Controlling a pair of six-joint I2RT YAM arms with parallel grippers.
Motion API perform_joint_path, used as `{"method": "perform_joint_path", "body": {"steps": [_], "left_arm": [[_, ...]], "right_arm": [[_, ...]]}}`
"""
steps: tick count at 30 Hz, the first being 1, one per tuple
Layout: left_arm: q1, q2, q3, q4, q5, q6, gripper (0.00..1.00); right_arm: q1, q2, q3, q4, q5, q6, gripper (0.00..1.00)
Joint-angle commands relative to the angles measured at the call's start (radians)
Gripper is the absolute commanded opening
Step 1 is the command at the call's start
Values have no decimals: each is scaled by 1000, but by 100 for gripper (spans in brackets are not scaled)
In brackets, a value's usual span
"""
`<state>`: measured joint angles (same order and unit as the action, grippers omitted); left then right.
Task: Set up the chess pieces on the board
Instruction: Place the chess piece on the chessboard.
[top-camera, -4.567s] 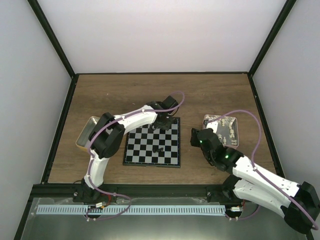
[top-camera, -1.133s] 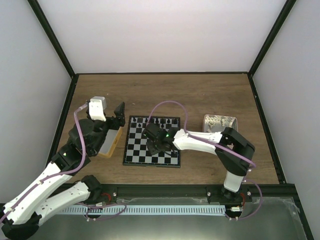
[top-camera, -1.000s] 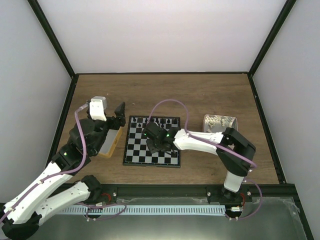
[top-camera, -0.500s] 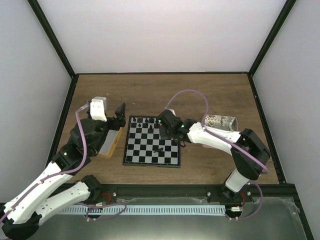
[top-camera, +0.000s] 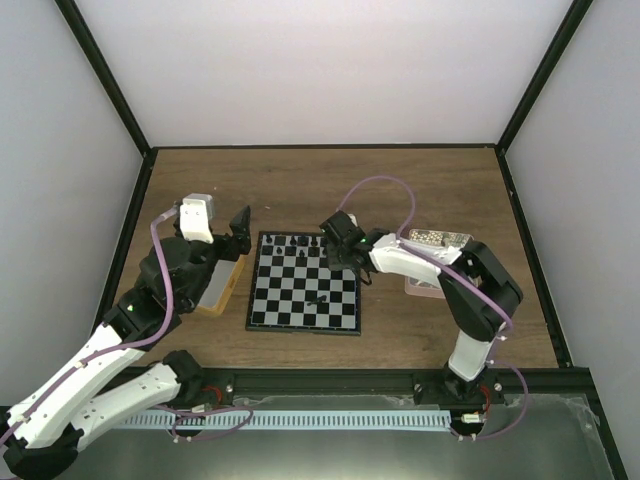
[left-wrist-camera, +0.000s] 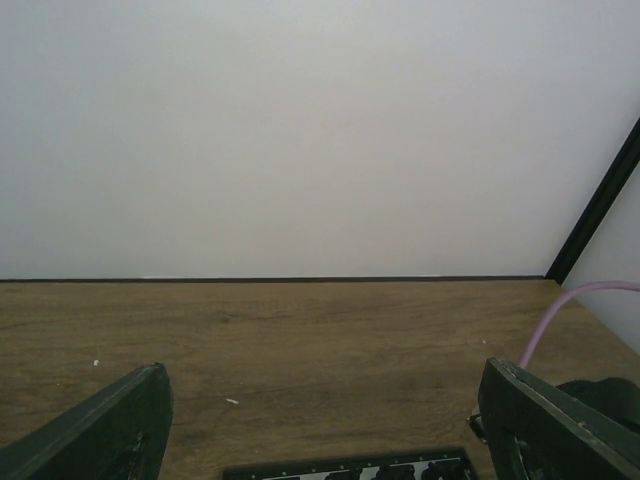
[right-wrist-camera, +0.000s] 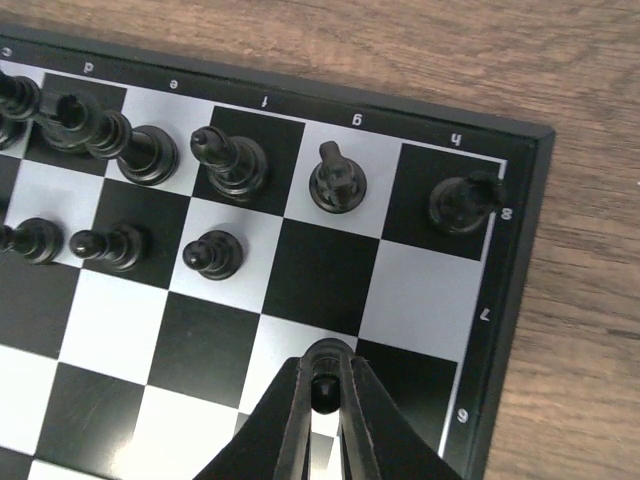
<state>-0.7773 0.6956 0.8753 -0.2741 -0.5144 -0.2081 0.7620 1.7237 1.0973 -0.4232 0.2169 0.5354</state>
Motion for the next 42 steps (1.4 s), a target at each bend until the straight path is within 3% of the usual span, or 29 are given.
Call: {"method": "perform_joint_path", "body": {"steps": [1,17,22,28,37,42], "left_arm": [[4,0,13,8,-5,1,86],[3,20,12,1,-15,1,86],[4,27,13,1,-19,0,86],[4,35,13,-2,-22,-2,86],[3,36,14,-2,-20,-4,86],[4,41,13,0,-14,-3,86]], "right_arm": [[-4,47,57,19,16,-21,9],[-25,121,94,50,38,-37,10],[-26,104,75,75,28,-37,17],[-26,89,60,95,20,-26,17],[-26,-18,30,57,22,20,30],[-24,-124,-23,34,-72,9,47]]}}
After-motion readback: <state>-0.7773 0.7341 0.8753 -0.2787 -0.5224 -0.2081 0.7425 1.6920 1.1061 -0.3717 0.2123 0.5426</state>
